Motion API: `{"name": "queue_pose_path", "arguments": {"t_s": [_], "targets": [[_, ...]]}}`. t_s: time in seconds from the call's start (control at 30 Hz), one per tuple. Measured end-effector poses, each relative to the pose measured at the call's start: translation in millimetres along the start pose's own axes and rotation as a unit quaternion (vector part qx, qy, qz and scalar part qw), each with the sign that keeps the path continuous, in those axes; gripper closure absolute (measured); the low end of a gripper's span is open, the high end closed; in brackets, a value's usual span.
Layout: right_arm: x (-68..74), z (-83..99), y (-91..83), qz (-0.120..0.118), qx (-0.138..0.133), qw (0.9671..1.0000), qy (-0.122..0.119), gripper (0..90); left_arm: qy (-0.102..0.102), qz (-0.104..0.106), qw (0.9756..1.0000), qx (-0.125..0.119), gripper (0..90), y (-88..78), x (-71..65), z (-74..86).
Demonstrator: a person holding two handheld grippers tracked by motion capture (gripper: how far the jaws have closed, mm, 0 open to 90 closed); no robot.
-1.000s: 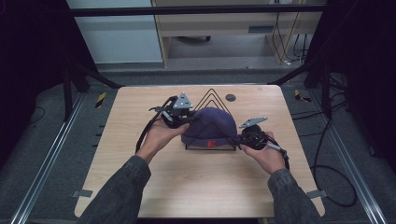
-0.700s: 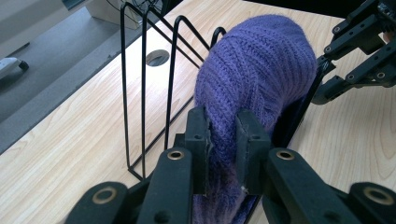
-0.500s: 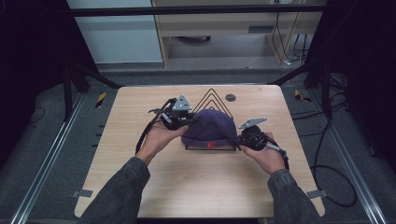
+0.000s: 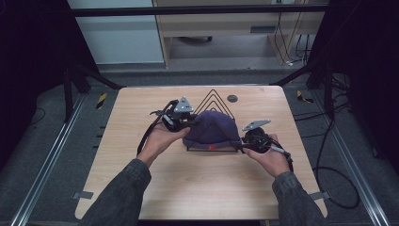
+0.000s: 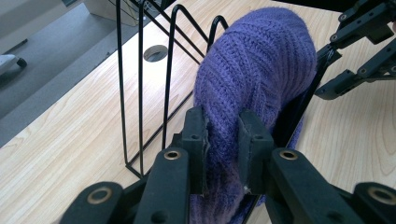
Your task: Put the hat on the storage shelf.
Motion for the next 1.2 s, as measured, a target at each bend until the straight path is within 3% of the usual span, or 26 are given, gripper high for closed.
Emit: {"name": "queue_pose_path", "arguments": {"t_s": [0.23, 0.4, 0.73, 1.2], "targets": [[1.9, -1.5, -3.4, -0.007, -0.007, 0.9999, -0.006, 73.0, -0.002, 0.0, 1.0, 0.0, 74.4, 1.6, -0.6, 0.3], [2.0, -1.1, -2.6, -0.012, -0.008, 0.9999, -0.009, 78.2, -0.004, 0.002, 1.0, -0.003, 73.6, 2.9, -1.3, 2.7], [3.9, 1.3, -1.5, -0.013, 0.002, 0.9998, -0.016, 80.7, -0.006, -0.003, 1.0, -0.007, 67.5, 1.8, -1.6, 3.6], [1.5, 6.4, -4.7, -0.009, -0.003, 0.9999, -0.005, 74.9, -0.009, -0.005, 0.9998, -0.016, 62.8, -1.3, -3.7, 0.6]]}}
Point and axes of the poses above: each handheld gripper's, and its own axes: y roughly forward along the jaws, z roughly out of its underside, x roughly to its left, the point moved 7 cm from there along y, roughly forward along the jaws, and after that the axes turned 11 degrees about z, right-handed, at the moved point
